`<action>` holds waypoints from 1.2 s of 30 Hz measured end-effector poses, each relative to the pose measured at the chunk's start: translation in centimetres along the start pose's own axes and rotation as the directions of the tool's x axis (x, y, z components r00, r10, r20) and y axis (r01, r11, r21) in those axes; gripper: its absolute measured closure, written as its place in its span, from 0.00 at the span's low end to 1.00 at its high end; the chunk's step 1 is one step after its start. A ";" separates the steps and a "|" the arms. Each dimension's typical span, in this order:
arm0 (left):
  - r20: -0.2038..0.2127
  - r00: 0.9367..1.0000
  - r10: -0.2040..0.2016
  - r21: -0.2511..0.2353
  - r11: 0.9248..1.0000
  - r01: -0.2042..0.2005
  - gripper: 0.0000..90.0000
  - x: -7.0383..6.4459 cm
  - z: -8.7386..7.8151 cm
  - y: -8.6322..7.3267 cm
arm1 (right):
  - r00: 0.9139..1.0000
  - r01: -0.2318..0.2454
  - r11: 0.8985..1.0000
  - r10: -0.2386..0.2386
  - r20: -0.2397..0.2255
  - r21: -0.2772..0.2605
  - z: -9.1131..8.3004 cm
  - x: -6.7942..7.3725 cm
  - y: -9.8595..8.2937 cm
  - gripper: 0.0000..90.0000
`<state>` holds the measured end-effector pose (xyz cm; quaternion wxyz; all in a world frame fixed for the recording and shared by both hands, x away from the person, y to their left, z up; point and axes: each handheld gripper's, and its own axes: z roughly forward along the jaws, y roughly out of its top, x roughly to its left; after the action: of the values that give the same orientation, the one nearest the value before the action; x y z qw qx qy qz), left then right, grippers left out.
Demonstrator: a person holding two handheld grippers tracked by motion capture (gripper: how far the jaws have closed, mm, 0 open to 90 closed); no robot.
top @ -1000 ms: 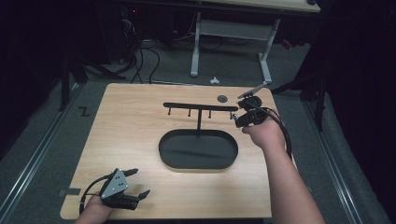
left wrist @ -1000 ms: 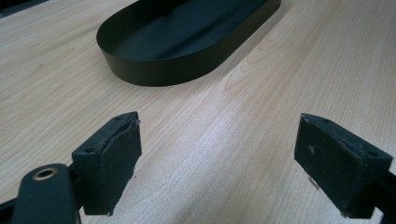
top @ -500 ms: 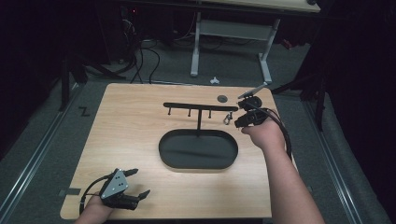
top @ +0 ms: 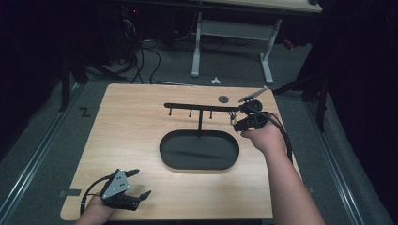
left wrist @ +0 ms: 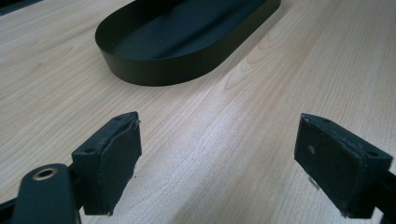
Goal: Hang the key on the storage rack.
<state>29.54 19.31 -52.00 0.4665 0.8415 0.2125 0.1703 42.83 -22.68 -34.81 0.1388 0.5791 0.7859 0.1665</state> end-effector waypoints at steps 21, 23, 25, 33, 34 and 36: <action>-0.001 1.000 0.001 0.002 1.000 -0.001 0.17 0.0 0.0 0.0 | 0.999 -0.022 1.000 0.022 0.028 -0.017 0.2 0.1 -1.1 0.22; -0.002 1.000 0.002 0.001 1.000 -0.002 0.17 0.0 0.0 0.0 | 0.999 -0.024 1.000 0.024 0.026 -0.015 0.3 0.1 -1.3 0.22; -0.002 1.000 -0.003 -0.002 1.000 0.003 0.17 0.0 0.0 0.0 | 0.999 -0.024 1.000 0.024 0.028 -0.013 0.3 0.2 -1.6 0.21; -0.003 1.000 -0.004 -0.001 1.000 0.004 0.17 -0.1 0.0 0.0 | 0.999 -0.009 1.000 0.010 0.045 -0.021 0.6 0.3 -3.3 0.20; -0.003 1.000 -0.004 -0.001 1.000 0.004 0.17 -0.1 0.0 0.0 | 0.999 -0.013 1.000 0.014 0.045 -0.025 0.6 0.4 -3.6 0.20; -0.004 1.000 -0.003 0.002 1.000 0.003 0.17 -0.1 0.0 0.0 | 0.999 -0.012 0.999 0.014 0.047 -0.031 0.8 0.3 -4.1 0.20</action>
<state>29.51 19.26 -52.04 0.4657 0.8413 0.2147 0.1709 39.55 -23.41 -37.26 0.1649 0.5857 0.7760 0.1658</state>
